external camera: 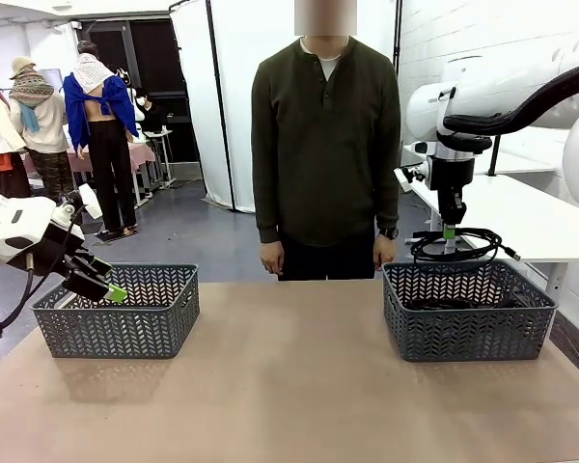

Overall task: Organize the cables according to human instructions.
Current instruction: Pick up a bundle of cables and place it in the basket indicated by the human.

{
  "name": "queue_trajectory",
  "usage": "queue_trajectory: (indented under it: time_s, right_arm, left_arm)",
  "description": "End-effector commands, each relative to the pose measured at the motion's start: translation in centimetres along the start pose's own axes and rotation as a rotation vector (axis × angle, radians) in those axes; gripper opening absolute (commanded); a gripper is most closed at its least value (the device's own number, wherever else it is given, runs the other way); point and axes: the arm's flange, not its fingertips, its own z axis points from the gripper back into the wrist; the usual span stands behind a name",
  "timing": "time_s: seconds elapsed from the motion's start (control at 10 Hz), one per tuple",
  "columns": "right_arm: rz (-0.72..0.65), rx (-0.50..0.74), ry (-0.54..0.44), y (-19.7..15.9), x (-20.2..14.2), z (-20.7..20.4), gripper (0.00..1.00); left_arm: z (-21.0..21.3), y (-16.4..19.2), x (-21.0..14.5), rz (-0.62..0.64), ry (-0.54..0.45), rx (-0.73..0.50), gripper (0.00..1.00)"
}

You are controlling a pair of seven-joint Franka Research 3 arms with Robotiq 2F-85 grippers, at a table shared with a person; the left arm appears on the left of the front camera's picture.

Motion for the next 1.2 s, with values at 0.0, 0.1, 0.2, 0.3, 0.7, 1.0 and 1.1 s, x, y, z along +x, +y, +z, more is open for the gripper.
queue_trajectory:
  time_s: [0.0,0.1,0.2,0.3,0.7,1.0,1.1]
  right_arm:
    - [0.006,0.003,-0.009,0.0,-0.2,-0.1,0.00]
    - [0.000,0.000,0.000,0.0,0.0,0.0,0.00]
    - [0.029,-0.007,-0.004,-0.2,0.2,-0.8,0.00]
    - [0.056,0.008,-0.023,-0.4,-0.1,-1.7,0.00]
    - [0.113,-0.013,-0.058,-0.4,-0.7,-3.9,0.00]
    - [0.157,0.035,-0.083,-0.6,-1.0,-5.6,0.00]
    - [0.168,0.037,-0.103,-0.6,-1.1,-5.7,0.00]
  left_arm:
    - [-0.2,0.3,-0.2,-0.003,-0.007,-0.010,1.00]
    - [-0.2,0.3,-0.2,-0.003,-0.007,-0.010,1.00]
    - [-0.2,0.3,-0.2,-0.003,-0.007,-0.010,1.00]
    - [-0.2,0.3,-0.2,-0.003,-0.007,-0.010,1.00]
    - [-0.2,0.3,-0.2,-0.003,-0.007,-0.010,1.00]
    - [-0.2,0.3,-0.2,-0.003,-0.007,-0.010,1.00]
    - [-0.2,0.3,-0.2,-0.003,-0.007,-0.010,1.00]
